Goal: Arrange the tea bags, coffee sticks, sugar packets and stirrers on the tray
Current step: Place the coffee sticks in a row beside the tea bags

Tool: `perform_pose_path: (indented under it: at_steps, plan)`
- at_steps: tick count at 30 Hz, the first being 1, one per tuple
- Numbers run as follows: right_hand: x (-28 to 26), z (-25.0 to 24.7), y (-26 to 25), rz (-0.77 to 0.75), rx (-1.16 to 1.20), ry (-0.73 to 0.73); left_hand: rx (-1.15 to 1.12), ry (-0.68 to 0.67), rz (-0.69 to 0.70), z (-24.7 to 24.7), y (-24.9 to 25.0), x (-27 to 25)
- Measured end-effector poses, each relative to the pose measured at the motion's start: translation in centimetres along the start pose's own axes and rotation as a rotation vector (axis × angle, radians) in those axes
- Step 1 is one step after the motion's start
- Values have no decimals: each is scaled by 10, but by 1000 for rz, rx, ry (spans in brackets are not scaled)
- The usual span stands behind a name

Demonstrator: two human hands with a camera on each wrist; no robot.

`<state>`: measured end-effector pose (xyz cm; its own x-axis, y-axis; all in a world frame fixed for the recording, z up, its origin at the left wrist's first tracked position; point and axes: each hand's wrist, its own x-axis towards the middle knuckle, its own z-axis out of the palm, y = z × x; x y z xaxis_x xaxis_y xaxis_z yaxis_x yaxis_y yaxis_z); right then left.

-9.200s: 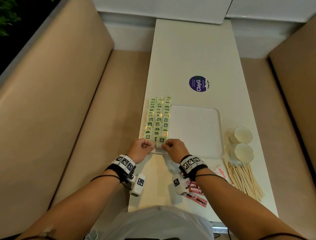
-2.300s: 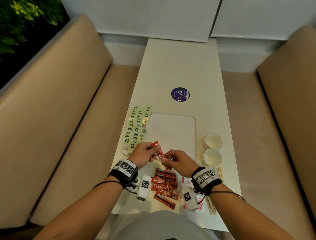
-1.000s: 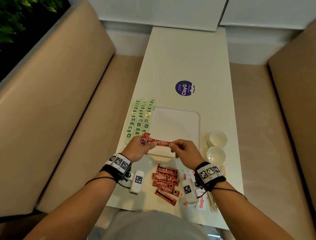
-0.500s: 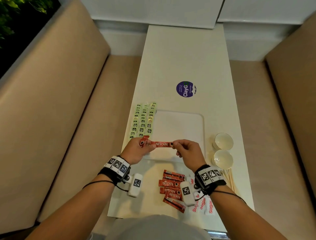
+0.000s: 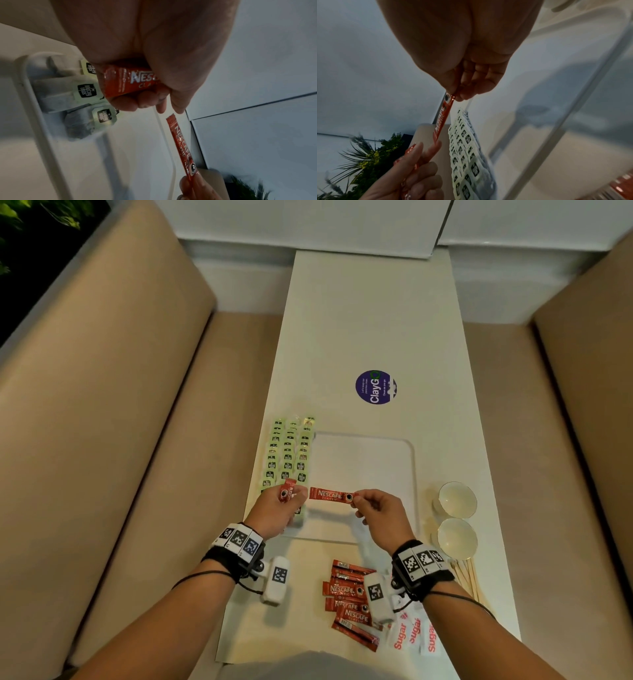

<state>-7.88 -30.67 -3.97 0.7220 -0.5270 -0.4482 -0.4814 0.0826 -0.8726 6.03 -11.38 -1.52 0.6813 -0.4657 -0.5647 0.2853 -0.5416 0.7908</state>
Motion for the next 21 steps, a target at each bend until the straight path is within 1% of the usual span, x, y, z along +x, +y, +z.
perform_pose_path:
  at_steps: [3,5,7,11,14,17,21]
  plan:
    - [22,0,-7,-3,-26,26,-51,-17,-64,-5,4,10]
    - [42,0,-14,-22,-73,50,-131,-51,-126,-7,8,16]
    - [65,0,-21,-43,-110,77,-183,-80,-159,-9,11,23]
    - [109,4,-23,-40,-194,127,-244,-98,-157,-13,17,35]
    - [135,9,-17,18,-243,168,-290,-102,-153,-16,19,40]
    - [154,14,-14,67,-294,214,-321,-116,-144,-18,20,44]
    - [170,22,-15,92,-294,280,-323,-126,-142,-21,16,47]
